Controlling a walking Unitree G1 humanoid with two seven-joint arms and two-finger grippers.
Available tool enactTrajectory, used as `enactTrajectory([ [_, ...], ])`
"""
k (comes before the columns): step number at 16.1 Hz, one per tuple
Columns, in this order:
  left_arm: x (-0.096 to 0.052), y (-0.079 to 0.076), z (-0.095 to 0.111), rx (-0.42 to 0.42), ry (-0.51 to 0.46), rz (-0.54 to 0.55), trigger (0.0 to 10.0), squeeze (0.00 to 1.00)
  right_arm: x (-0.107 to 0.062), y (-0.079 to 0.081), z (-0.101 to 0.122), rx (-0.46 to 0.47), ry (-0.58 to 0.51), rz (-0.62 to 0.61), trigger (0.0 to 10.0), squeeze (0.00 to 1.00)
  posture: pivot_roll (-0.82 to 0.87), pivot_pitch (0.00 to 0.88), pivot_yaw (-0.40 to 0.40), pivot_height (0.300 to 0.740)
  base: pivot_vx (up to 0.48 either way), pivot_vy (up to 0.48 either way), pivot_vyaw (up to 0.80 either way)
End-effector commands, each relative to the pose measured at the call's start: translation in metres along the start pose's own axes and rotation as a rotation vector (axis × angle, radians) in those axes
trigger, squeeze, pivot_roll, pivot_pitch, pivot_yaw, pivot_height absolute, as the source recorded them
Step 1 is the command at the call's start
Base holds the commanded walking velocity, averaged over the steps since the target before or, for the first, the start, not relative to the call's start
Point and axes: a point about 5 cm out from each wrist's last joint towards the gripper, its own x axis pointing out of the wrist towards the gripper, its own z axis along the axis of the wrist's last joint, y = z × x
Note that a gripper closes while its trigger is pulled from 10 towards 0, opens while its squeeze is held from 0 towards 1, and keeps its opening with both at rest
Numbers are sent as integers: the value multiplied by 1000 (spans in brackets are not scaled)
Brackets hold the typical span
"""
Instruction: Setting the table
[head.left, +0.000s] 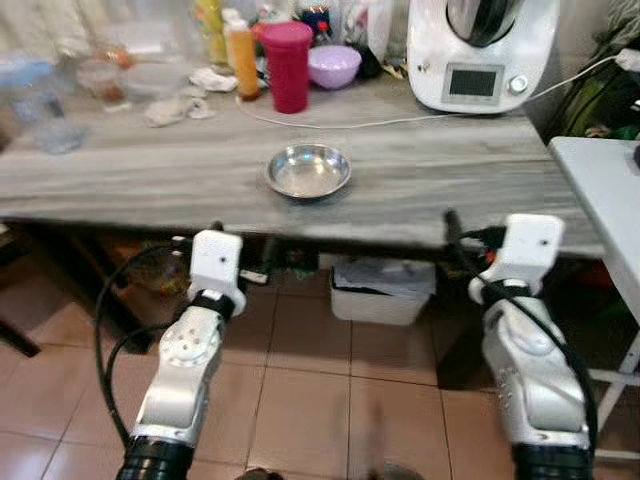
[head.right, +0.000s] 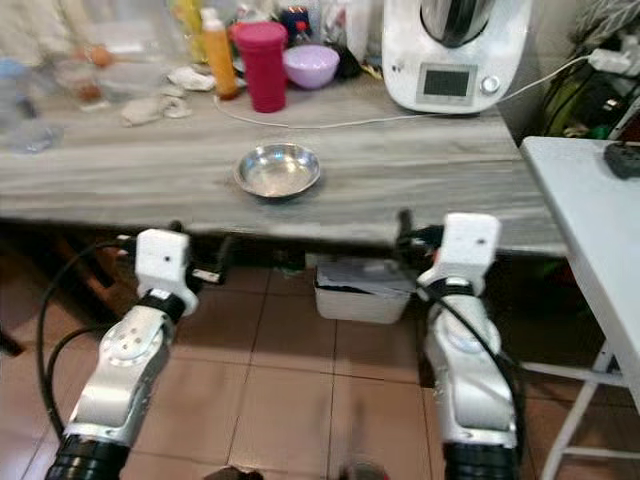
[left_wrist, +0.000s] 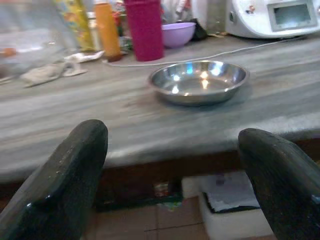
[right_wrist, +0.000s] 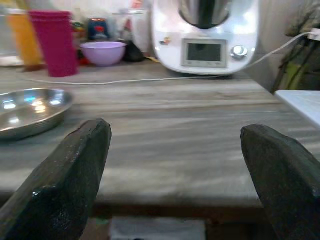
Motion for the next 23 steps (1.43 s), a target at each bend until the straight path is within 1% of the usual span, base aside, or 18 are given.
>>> enactTrajectory([
  [1, -1, -2, -3, 7, 15, -6, 10000, 0, 1, -2, 2, -8, -9, -8, 10000, 0, -211, 75, 45, 740, -322, 0, 0],
  [7, -2, -4, -3, 7, 16, -14, 10000, 0, 1, -2, 1, -10, -10, -11, 10000, 0, -211, 79, 43, 740, -322, 0, 0],
  [8, -2, -6, -2, 0, -2, -35, 10000, 0, 1, -2, 1, -12, -10, -9, 10000, 0, -210, 81, 41, 740, 0, 0, 0],
  [10, -5, -8, -1, -48, -24, -76, 10000, 0, 1, -2, 1, -15, -11, -8, 10000, 0, -210, 81, 41, 740, 0, 0, 0],
  [13, -6, -10, -1, -15, -24, -83, 10000, 0, 1, -3, 1, -17, -11, -9, 10000, 0, -210, 81, 41, 740, 0, 0, 0],
  [17, -4, -12, -3, -30, -12, -102, 10000, 0, 1, -2, 1, -16, -13, -10, 10000, 0, -216, 81, 44, 740, 0, -311, 0],
  [23, -4, -13, -3, -30, -8, -119, 10000, 0, 0, -2, 0, -15, -11, -10, 10000, 0, -217, 85, 47, 740, 0, -362, 0],
])
